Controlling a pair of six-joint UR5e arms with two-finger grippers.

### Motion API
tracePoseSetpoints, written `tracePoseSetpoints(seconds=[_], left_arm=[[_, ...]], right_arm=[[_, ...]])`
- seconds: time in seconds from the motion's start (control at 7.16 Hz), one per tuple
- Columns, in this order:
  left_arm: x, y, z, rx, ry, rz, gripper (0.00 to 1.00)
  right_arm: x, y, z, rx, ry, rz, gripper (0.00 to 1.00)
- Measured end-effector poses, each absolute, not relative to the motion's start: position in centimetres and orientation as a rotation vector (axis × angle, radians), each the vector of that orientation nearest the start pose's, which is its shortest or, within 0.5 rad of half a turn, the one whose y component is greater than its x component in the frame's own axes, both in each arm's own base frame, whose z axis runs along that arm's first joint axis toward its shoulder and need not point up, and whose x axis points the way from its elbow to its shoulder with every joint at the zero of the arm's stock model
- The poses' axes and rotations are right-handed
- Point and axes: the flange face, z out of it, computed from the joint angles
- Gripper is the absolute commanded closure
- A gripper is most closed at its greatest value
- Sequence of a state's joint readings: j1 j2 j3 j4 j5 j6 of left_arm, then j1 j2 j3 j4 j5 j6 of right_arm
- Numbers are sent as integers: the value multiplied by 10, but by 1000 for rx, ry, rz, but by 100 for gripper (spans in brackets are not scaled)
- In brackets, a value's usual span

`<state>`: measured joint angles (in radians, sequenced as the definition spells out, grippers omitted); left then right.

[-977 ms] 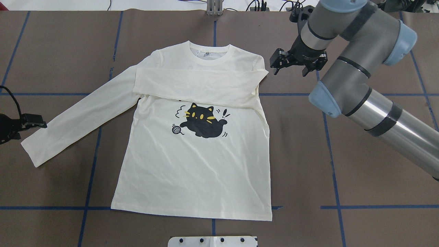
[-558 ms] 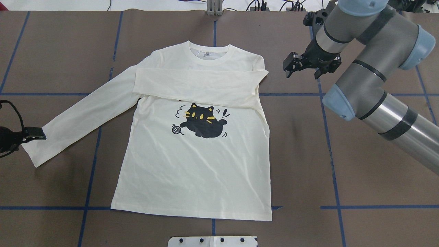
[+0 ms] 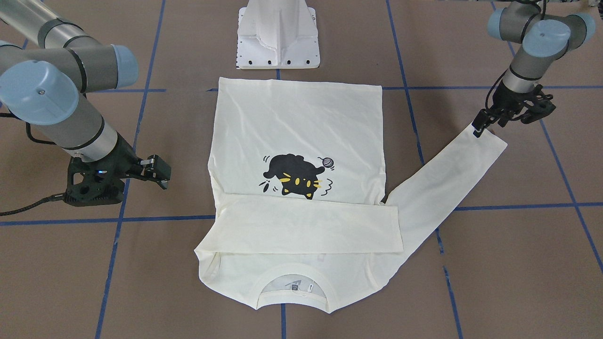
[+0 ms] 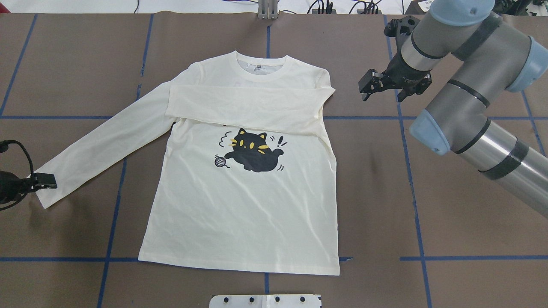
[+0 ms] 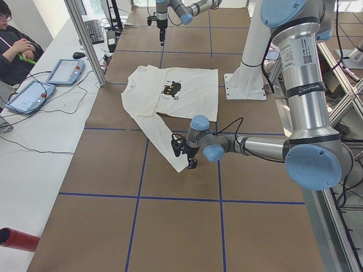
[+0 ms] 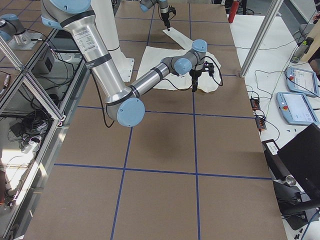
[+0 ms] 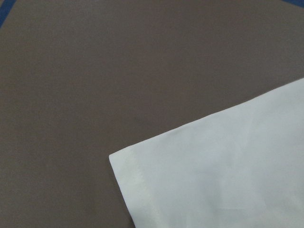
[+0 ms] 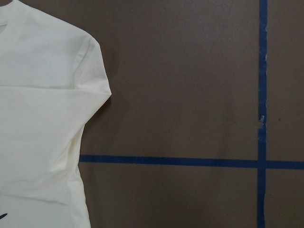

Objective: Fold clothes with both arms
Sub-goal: 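Grasp the other sleeve cuff with the left gripper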

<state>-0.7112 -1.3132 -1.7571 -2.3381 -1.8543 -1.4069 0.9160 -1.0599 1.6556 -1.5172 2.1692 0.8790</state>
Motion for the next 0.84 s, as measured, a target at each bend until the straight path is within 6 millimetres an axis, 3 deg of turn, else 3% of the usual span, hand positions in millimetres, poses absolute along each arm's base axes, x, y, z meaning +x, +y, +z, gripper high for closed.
tracePoseSetpoints(seconds=[0.42,0.56,0.7,0.84], left_arm=[[250,-354,619,39,734,-424,3],[251,-354,620,39,733,-425,29],[252,-355,619,38,735,-426,49],[253,-355,619,37,737,-427,63]], right_arm=[[-341,-570,315,59,-856,14,0],[-340,-569,312,62,-860,13,0],[-340,-569,311,63,-862,13,0],[-340,-569,311,63,-862,13,0]])
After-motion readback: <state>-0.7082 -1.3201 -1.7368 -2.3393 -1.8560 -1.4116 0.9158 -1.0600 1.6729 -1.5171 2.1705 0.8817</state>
